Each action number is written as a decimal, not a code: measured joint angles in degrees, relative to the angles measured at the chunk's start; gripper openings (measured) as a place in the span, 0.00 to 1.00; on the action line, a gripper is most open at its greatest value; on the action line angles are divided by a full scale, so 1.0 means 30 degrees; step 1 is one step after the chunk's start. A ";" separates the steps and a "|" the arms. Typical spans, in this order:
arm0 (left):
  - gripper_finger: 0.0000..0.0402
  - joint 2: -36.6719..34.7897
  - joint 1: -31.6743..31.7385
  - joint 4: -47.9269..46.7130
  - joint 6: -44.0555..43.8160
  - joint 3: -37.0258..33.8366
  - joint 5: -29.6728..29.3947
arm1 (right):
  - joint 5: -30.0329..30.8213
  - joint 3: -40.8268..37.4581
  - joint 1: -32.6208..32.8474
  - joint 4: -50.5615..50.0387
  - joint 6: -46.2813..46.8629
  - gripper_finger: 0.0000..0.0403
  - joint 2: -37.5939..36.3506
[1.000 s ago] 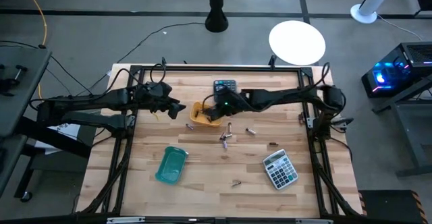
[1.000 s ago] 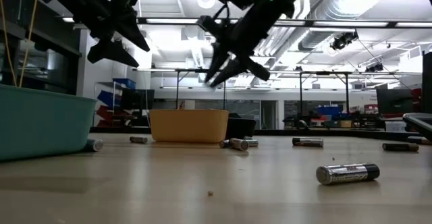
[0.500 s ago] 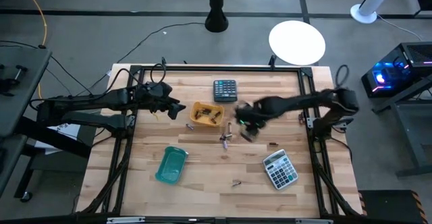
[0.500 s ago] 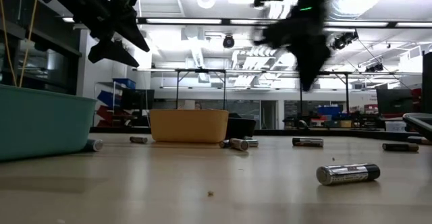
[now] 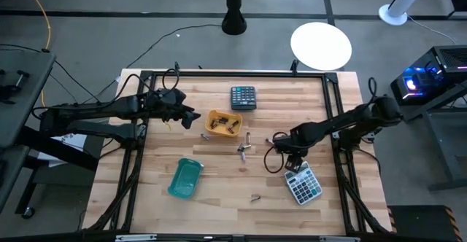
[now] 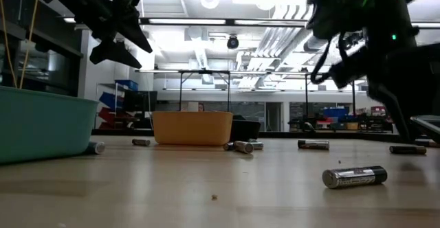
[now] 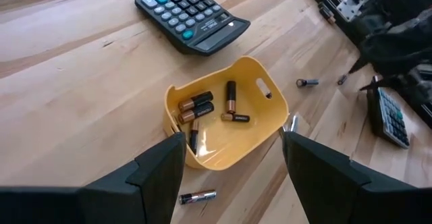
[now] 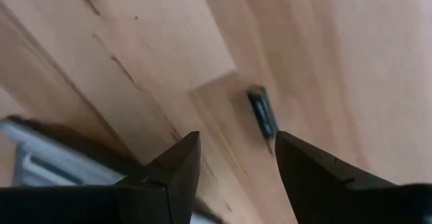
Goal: Sort batteries
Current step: Put the black battery into the yellow bin
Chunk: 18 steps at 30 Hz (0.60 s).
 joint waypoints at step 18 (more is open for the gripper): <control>0.60 0.0000 0.0000 0.0228 -0.1198 0.0000 -0.0099 | 0.3271 0.0537 -0.2265 0.1969 -0.0781 0.06 0.1447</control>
